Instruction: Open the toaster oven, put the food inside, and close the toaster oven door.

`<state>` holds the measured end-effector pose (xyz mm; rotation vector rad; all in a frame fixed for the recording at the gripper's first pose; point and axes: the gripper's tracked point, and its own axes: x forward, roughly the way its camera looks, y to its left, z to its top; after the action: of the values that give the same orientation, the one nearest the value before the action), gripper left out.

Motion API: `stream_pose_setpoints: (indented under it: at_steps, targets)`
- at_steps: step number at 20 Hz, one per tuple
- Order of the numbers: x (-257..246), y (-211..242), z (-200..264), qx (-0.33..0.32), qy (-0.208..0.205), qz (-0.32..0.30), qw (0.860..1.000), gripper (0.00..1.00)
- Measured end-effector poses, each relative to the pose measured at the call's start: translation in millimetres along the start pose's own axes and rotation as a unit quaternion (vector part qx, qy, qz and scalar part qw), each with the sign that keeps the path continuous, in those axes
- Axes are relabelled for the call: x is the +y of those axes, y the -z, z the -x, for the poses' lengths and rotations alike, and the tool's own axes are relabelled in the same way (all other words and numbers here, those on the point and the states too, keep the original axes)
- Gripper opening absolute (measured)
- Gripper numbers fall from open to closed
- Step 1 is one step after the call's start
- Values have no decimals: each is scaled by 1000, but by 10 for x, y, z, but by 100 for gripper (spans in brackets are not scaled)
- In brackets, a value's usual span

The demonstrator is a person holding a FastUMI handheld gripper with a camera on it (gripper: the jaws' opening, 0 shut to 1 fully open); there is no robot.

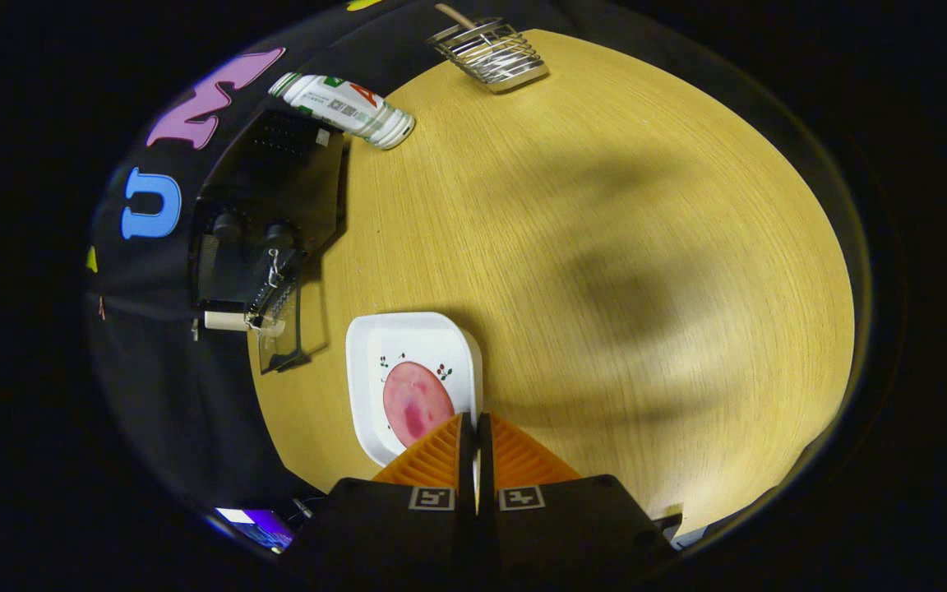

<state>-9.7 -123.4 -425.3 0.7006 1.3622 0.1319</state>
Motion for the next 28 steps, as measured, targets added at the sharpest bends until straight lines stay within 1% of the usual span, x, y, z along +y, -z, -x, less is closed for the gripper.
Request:
stream_pose_setpoints:
  at_steps: [3, 5, 8, 11, 15, 18, 23, 26, 28]
  targets:
    - [179, 89, 156, -20, -24, -37, 999, 5]
    - [294, 193, 252, -34, -28, -56, 997, 5]
    - [594, 413, 345, -48, -42, -92, 994, 5]
    - [922, 616, 345, -64, -49, -113, 990, 5]
    - [1473, 840, 210, -82, -67, -165, 981, 5]
    - [1856, 839, 34, -107, -70, -212, 969, 5]
    - [2367, 768, -352, -160, -52, -282, 945, 5]
    - [2643, 624, -602, -186, -52, -328, 925, 5]
    - [2835, 492, -748, -205, -56, -361, 908, 5]
